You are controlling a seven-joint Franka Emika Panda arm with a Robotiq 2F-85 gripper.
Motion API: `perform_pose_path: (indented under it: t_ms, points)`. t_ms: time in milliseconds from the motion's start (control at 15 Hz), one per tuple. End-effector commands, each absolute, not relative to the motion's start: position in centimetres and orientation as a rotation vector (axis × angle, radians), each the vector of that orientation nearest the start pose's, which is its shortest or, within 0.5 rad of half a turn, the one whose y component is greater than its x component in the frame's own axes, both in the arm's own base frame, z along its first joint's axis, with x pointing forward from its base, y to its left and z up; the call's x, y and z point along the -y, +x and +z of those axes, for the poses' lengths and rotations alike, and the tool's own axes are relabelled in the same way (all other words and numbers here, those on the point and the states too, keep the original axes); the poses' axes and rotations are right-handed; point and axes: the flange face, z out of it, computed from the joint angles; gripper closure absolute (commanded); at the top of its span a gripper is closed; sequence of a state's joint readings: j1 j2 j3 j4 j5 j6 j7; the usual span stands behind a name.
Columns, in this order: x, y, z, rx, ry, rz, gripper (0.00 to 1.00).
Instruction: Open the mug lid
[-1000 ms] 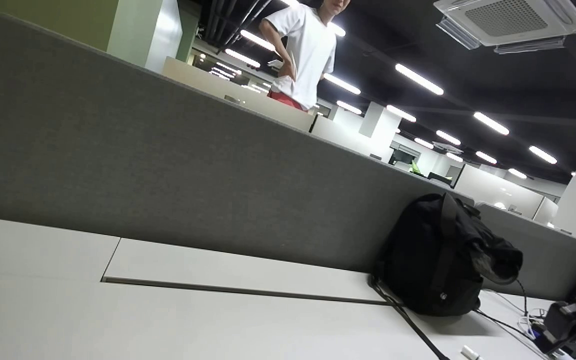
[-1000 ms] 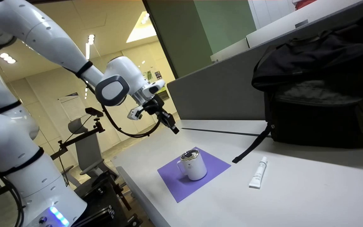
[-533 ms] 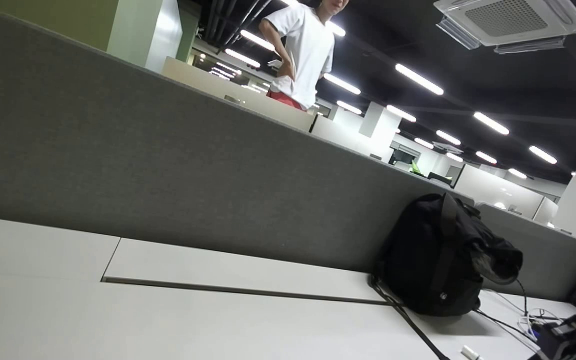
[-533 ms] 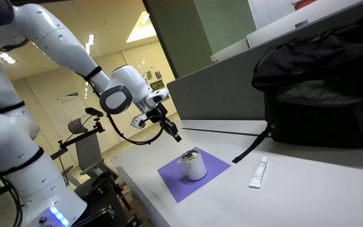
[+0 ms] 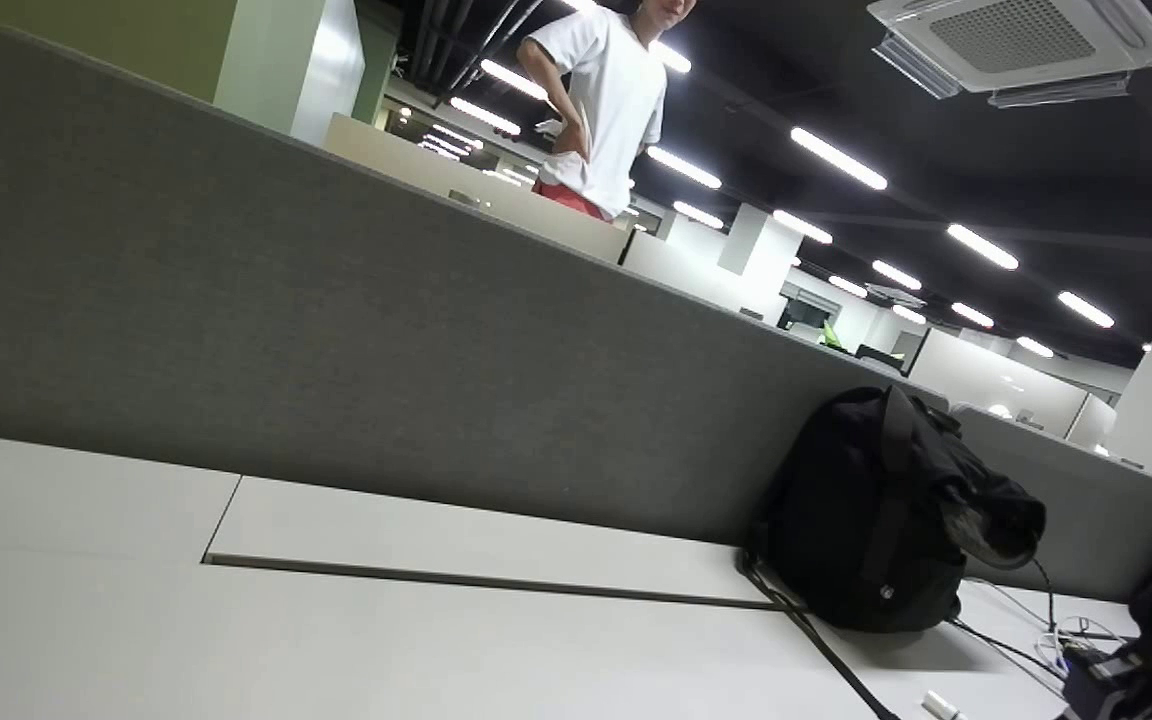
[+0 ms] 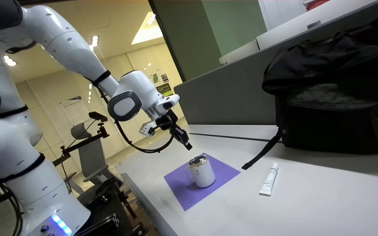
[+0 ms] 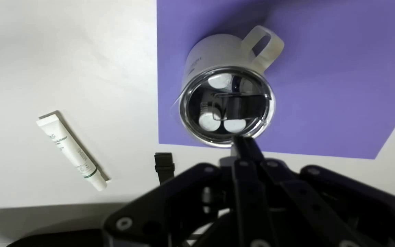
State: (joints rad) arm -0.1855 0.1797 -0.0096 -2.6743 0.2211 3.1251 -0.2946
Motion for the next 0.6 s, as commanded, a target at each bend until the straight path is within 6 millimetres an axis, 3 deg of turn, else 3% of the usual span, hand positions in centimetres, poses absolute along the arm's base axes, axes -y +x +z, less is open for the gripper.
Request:
perform_pose_path:
  t_ms: [0,533]
  points:
    - [10.74,43.20,20.20,-0.199,-3.135,-0.435,1.00]
    - [10.51,43.30,19.57,-0.193,-3.126,-0.404,1.00]
